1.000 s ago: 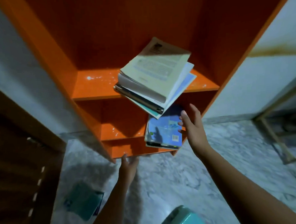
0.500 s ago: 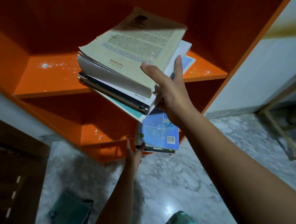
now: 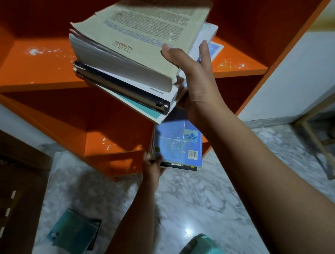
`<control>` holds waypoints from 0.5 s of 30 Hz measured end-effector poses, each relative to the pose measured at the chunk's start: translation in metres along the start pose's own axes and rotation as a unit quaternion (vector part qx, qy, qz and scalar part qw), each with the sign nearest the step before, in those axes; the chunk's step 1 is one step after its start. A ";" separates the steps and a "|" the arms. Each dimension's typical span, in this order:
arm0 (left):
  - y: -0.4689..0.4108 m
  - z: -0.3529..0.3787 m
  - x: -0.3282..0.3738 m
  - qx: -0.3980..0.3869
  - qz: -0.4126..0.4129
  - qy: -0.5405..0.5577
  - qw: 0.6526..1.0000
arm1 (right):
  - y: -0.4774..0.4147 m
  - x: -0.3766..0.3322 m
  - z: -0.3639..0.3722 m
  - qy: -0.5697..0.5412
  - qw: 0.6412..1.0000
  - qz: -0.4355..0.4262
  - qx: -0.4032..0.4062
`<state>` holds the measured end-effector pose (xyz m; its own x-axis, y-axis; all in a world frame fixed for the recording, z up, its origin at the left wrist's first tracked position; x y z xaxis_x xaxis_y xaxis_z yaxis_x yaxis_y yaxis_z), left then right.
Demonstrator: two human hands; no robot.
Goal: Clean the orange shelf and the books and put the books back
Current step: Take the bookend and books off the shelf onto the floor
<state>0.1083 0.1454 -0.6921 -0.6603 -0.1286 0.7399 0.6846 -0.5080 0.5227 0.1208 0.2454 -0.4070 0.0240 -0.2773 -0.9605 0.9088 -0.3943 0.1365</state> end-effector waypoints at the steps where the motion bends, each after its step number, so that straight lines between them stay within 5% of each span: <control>1: 0.005 -0.004 0.003 0.006 0.001 -0.010 1.000 | 0.002 -0.001 0.002 -0.006 1.000 -0.006 -0.003; 15: 0.098 -0.062 0.058 0.031 0.043 -0.068 0.996 | 0.071 0.016 0.022 -0.102 0.991 -0.079 0.020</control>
<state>0.1186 0.0354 -0.6241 -0.5540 -0.0506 0.8310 0.7569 -0.4462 0.4775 0.1766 0.1935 -0.4077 -0.2054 -0.3803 -0.9018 0.8775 -0.4796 0.0024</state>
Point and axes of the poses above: each hand's wrist, its own y-axis away from the middle knuckle, its own z-axis out of the palm, x = y × z, the point moved 2 cm from there along -y, towards the middle knuckle, and after that the axes turned 15 degrees about -x, right-handed, at the moved point
